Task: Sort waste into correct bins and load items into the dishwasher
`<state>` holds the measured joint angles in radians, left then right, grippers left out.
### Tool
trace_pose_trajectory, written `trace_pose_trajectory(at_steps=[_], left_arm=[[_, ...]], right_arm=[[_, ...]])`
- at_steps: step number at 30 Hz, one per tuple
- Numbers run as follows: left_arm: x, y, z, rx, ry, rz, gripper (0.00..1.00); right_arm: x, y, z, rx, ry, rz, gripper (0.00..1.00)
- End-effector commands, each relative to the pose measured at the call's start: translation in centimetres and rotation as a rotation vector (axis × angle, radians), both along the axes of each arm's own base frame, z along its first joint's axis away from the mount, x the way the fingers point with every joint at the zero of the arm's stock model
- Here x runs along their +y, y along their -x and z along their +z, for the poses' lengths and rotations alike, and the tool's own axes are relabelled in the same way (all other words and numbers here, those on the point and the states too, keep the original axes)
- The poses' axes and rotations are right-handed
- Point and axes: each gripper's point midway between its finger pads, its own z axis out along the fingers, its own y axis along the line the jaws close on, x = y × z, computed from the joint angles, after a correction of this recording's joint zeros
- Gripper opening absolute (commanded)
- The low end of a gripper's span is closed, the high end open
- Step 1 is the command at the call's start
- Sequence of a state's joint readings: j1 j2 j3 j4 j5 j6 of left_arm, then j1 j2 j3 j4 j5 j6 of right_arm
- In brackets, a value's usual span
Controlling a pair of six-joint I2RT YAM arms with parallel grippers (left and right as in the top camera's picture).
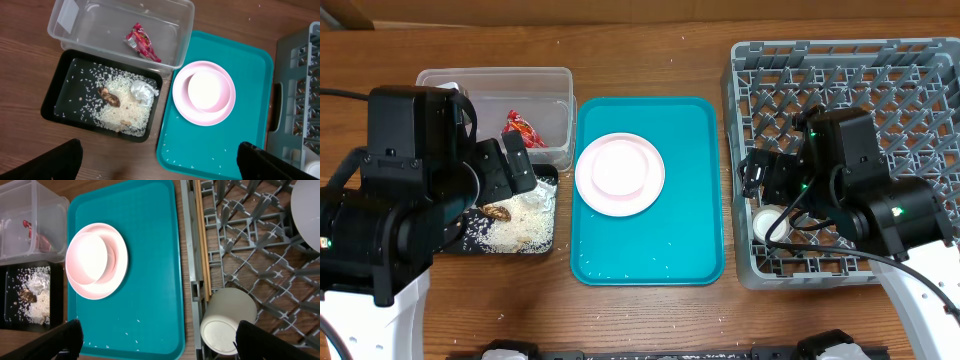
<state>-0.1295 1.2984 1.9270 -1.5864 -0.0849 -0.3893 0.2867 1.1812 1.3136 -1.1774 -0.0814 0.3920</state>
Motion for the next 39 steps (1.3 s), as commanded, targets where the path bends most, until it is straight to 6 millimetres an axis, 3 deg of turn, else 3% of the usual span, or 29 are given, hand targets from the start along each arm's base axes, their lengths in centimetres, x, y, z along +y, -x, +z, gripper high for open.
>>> trace_pose_trajectory(at_steps=[1,6,9,11,14,17,22,28,34,39], left_arm=[[-0.4,-0.2,0.0,0.002,0.001,-0.019,1.00],[-0.3,0.3,0.4,-0.017,0.004,-0.020,1.00],[-0.1,1.8,0.9,-0.042,0.007,-0.020,1.00],[1.0,2.4,1.2,-0.097,-0.041,0.009,1.00],[1.4,1.2,2.1,-0.268,-0.055,0.021,1.00],[0.3,0.0,1.7,-0.421,-0.038,-0.052,1.00],[-0.7,0.3,-2.6,-0.563,0.005,-0.103,1.00],[0.2,2.3,-9.1,-0.608,0.011,-0.071,1.00],[0.3,3.2,-11.2,-0.623,0.019,-0.064,1.00],[-0.9,2.1,-12.9,-0.540,0.057,-0.116,1.00]], right_arm=[[0.0,-0.2,0.8,-0.025,-0.008,-0.001,1.00],[0.0,-0.2,0.8,-0.025,-0.008,-0.001,1.00],[0.0,-0.2,0.8,-0.025,-0.008,-0.001,1.00],[0.0,-0.2,0.8,-0.025,-0.008,-0.001,1.00],[0.0,-0.2,0.8,-0.025,-0.008,-0.001,1.00],[0.0,-0.2,0.8,-0.025,-0.008,-0.001,1.00],[0.0,-0.2,0.8,-0.025,-0.008,-0.001,1.00],[0.0,-0.2,0.8,-0.025,-0.008,-0.001,1.00],[0.0,-0.2,0.8,-0.025,-0.008,-0.001,1.00],[0.0,-0.2,0.8,-0.025,-0.008,-0.001,1.00]])
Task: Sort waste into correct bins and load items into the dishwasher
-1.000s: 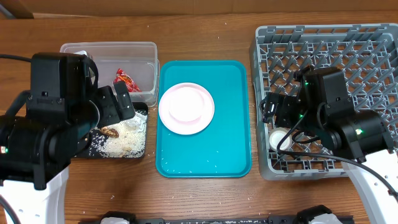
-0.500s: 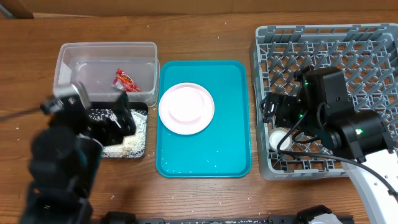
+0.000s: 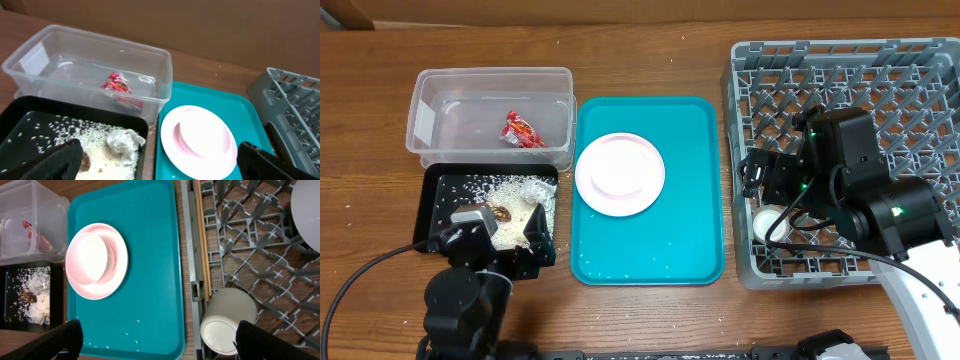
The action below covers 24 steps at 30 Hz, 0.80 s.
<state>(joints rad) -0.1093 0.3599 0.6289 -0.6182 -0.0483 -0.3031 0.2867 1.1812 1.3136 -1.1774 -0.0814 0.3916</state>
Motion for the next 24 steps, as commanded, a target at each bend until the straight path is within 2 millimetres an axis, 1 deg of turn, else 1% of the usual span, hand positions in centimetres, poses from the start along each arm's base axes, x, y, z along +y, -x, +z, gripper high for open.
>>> trace_pose_trajectory(at_steps=[1,3,4,6,9,12,15,20,22,24], left_arm=[[-1.5,-1.3,-2.4,0.111,0.020,-0.080,1.00],[-2.4,-2.2,-4.1,0.196,0.043,-0.121,1.00],[-2.7,-3.0,-5.3,0.253,0.065,-0.141,1.00],[-3.0,-3.6,-6.6,0.307,0.091,-0.160,1.00],[-3.2,-4.0,-8.5,0.387,0.102,-0.168,1.00],[-3.4,-3.8,-10.1,0.463,0.113,-0.174,1.00],[-4.0,-3.3,-10.8,0.506,0.146,-0.198,1.00],[-4.1,-2.5,-11.3,0.552,0.198,-0.165,1.00],[-5.4,-2.0,-11.1,0.568,0.257,-0.228,1.00],[-5.8,-1.7,-11.2,0.578,0.271,-0.247,1.00]], right_arm=[[0.0,-0.2,0.8,-0.025,-0.008,-0.001,1.00],[0.0,-0.2,0.8,-0.025,-0.008,-0.001,1.00],[0.0,-0.2,0.8,-0.025,-0.008,-0.001,1.00],[0.0,-0.2,0.8,-0.025,-0.008,-0.001,1.00],[0.0,-0.2,0.8,-0.025,-0.008,-0.001,1.00],[0.0,-0.2,0.8,-0.025,-0.008,-0.001,1.00],[0.0,-0.2,0.8,-0.025,-0.008,-0.001,1.00],[0.0,-0.2,0.8,-0.025,-0.008,-0.001,1.00],[0.0,-0.2,0.8,-0.025,-0.008,-0.001,1.00],[0.0,-0.2,0.8,-0.024,-0.008,-0.002,1.00]])
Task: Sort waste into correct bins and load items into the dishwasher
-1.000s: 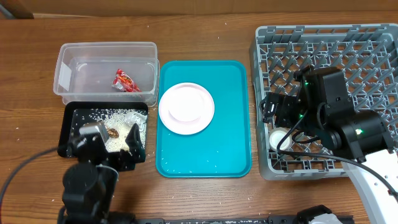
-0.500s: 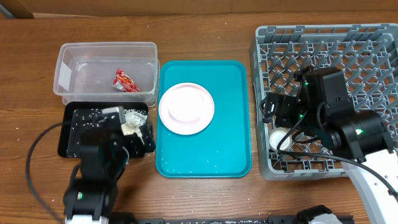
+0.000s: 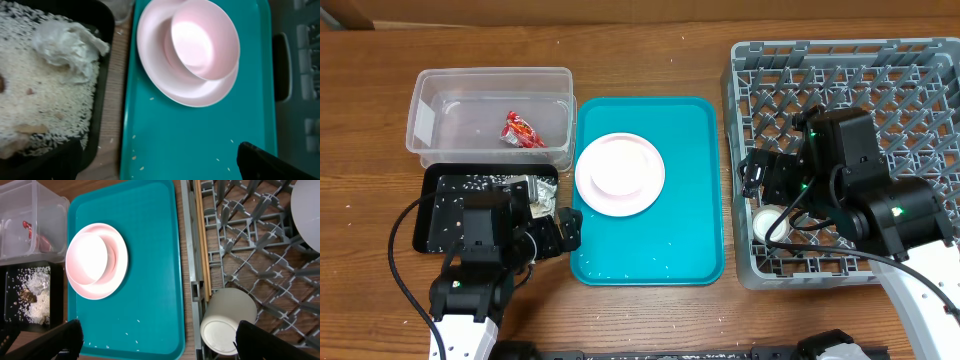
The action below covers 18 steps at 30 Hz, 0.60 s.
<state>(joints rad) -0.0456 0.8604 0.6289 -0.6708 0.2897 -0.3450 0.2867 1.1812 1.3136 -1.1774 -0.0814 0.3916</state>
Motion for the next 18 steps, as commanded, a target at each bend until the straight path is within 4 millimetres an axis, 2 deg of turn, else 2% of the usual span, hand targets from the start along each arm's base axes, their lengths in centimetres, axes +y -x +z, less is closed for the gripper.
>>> trace_pose_trajectory(at_steps=[1,3,5,7,14,16,18], left_arm=[[-1.4,0.5,0.3,0.024,0.092,-0.034,1.00],[-1.6,0.9,-0.1,0.060,0.109,-0.026,1.00],[-2.0,0.6,0.4,0.039,0.121,-0.055,1.00],[-1.5,0.4,1.1,0.027,0.079,-0.062,1.00],[3.4,0.0,4.2,0.129,-0.217,0.043,1.00],[5.0,-0.3,4.0,0.184,-0.300,0.086,1.00],[5.6,-1.0,2.7,0.236,-0.333,0.096,1.00]], right_arm=[[0.0,-0.2,0.8,-0.024,-0.008,-0.002,1.00],[0.0,-0.2,0.8,-0.025,-0.008,-0.001,1.00],[0.0,-0.2,0.8,-0.025,-0.008,-0.001,1.00],[0.0,-0.2,0.8,-0.025,-0.008,-0.001,1.00],[0.0,-0.2,0.8,-0.025,-0.008,-0.001,1.00],[0.0,-0.2,0.8,-0.025,-0.008,-0.001,1.00],[0.0,-0.2,0.8,-0.025,-0.008,-0.001,1.00]])
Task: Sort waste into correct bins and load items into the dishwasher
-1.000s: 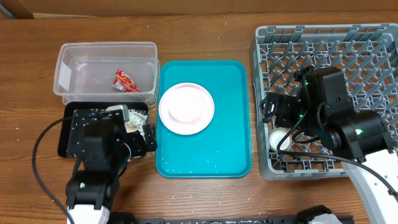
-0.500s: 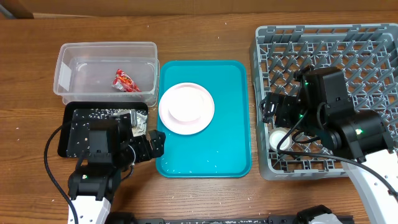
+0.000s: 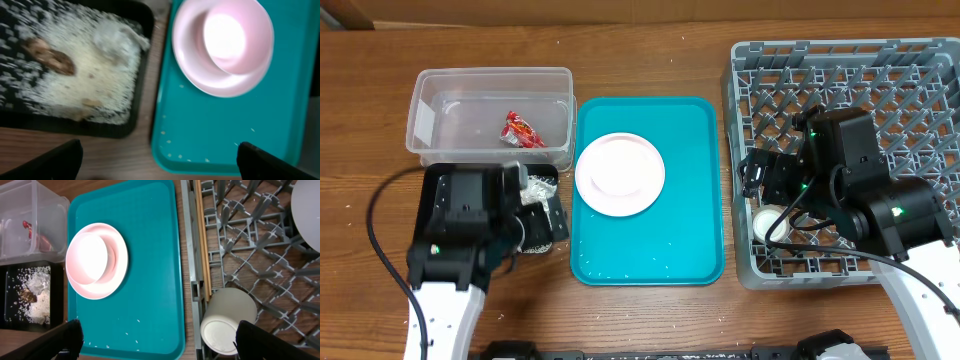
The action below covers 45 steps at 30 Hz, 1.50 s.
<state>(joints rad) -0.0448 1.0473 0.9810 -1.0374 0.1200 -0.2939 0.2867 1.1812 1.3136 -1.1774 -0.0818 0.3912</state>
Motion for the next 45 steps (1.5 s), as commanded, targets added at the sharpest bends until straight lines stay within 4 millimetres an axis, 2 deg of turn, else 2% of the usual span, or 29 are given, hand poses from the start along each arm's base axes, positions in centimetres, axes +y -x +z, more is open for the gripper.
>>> trace_pose_trajectory(at_steps=[1,7,11,15,19,20,21,22,26,32,35,38,41,42,43,44,45], left_arm=[[2.7,-1.6,-1.9,0.070,-0.157,0.036,1.00],[2.7,-5.6,-7.3,0.163,-0.151,0.071,0.90],[3.3,-6.7,-9.7,0.203,-0.158,0.093,0.89],[4.1,-7.4,-12.0,0.243,-0.177,0.111,0.83],[4.9,-7.9,-14.0,0.273,-0.197,0.127,0.63],[4.8,-7.9,-14.3,0.277,-0.193,0.127,0.51],[4.8,-8.0,-14.4,0.277,-0.190,0.125,0.33],[4.8,-8.1,-14.2,0.277,-0.190,0.125,0.04],[4.7,-8.9,-11.3,0.250,-0.185,0.127,0.04],[4.1,-10.3,-1.8,0.135,-0.146,0.133,0.04],[4.3,-11.1,1.6,0.041,-0.158,0.141,0.04],[5.3,-12.3,2.6,-0.027,-0.203,0.170,0.04],[5.3,-14.9,2.6,-0.112,-0.221,0.130,0.04],[5.3,-16.6,2.1,-0.158,-0.229,0.117,0.36],[5.3,-17.4,1.7,-0.168,-0.229,0.117,0.51],[5.3,-18.1,1.2,-0.175,-0.228,0.118,0.80],[5.3,-18.6,0.7,-0.173,-0.227,0.114,0.85]], right_arm=[[0.0,-0.2,0.8,-0.025,-0.008,-0.002,1.00],[0.0,-0.2,0.8,-0.025,-0.008,-0.002,1.00],[0.0,-0.2,0.8,-0.025,-0.008,-0.002,1.00],[0.0,-0.2,0.8,-0.025,-0.008,-0.002,1.00],[0.0,-0.2,0.8,-0.025,-0.008,-0.002,1.00],[0.0,-0.2,0.8,-0.025,-0.008,-0.002,1.00],[0.0,-0.2,0.8,-0.025,-0.008,-0.002,1.00],[0.0,-0.2,0.8,-0.024,-0.008,-0.002,1.00],[0.0,-0.2,0.8,-0.024,-0.008,-0.002,1.00],[0.0,-0.2,0.8,-0.025,-0.008,-0.002,1.00],[0.0,-0.2,0.8,-0.025,-0.008,-0.002,1.00],[0.0,-0.2,0.8,-0.024,-0.008,-0.002,1.00],[0.0,-0.2,0.8,-0.025,-0.008,-0.002,1.00],[0.0,-0.2,0.8,-0.024,-0.008,-0.002,1.00],[0.0,-0.2,0.8,-0.025,-0.008,-0.002,1.00],[0.0,-0.2,0.8,-0.025,-0.008,-0.002,1.00],[0.0,-0.2,0.8,-0.025,-0.008,-0.002,1.00]])
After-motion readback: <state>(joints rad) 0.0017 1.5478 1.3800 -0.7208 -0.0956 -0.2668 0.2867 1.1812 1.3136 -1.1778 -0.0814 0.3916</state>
